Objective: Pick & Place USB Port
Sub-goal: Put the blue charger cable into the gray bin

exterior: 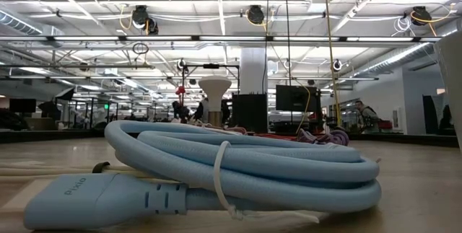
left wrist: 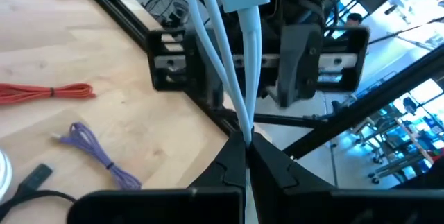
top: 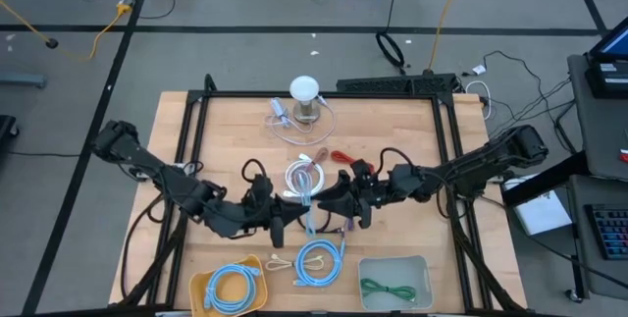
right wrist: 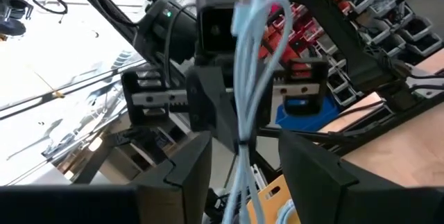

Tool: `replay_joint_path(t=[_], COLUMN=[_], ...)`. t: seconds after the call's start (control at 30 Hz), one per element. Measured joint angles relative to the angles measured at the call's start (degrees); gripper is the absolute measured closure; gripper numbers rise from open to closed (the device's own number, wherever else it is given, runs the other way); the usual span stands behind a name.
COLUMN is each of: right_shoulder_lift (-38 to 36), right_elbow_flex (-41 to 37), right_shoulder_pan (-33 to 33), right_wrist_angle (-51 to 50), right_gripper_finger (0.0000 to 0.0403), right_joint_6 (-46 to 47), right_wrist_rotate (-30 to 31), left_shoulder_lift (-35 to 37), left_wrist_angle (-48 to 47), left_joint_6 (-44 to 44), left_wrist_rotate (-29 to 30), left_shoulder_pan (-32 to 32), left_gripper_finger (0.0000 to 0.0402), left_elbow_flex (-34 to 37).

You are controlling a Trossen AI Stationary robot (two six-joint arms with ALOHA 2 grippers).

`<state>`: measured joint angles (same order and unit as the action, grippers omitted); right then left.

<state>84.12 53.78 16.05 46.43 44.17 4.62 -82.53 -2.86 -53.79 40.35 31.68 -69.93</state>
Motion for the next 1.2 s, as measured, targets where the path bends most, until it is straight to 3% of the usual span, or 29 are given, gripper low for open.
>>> replay_joint_path(t=[0.23,0.8,0.93,1.07,1.2], right_shoulder_lift=[0.00,0.00,0.00,0.00,-0.14], right_elbow_flex=[0.00,0.00,0.02,0.02,0.11], right_shoulder_pan=[-0.79,-1.24,-1.24,-1.23,-1.25], right_wrist_angle=[0.02,-0.04,-1.29,-1.68,-1.85], right_gripper_finger=[0.0241,0.0249,0.0296,0.0384,0.0396], right_joint_6=[0.11,1.66,2.99,2.33,2.91], right_wrist_rotate=[0.06,-0.09,-0.15,-0.22,-1.35], left_shoulder_lift=[-0.84,-4.97,-4.80,-4.84,-4.84], left_wrist_angle=[0.48,4.69,4.98,5.69,7.39], left_joint_6=[-0.48,0.64,0.62,1.14,2.38], left_wrist_rotate=[-1.65,-11.92,-11.00,-11.15,-15.85], left_shoulder_pan=[-0.32,-5.53,-5.55,-5.55,-5.77], left_gripper_finger=[0.0399,0.0400,0.0399,0.0389,0.0370], left_elbow_flex=[0.00,-0.02,-0.02,-0.02,-0.02])
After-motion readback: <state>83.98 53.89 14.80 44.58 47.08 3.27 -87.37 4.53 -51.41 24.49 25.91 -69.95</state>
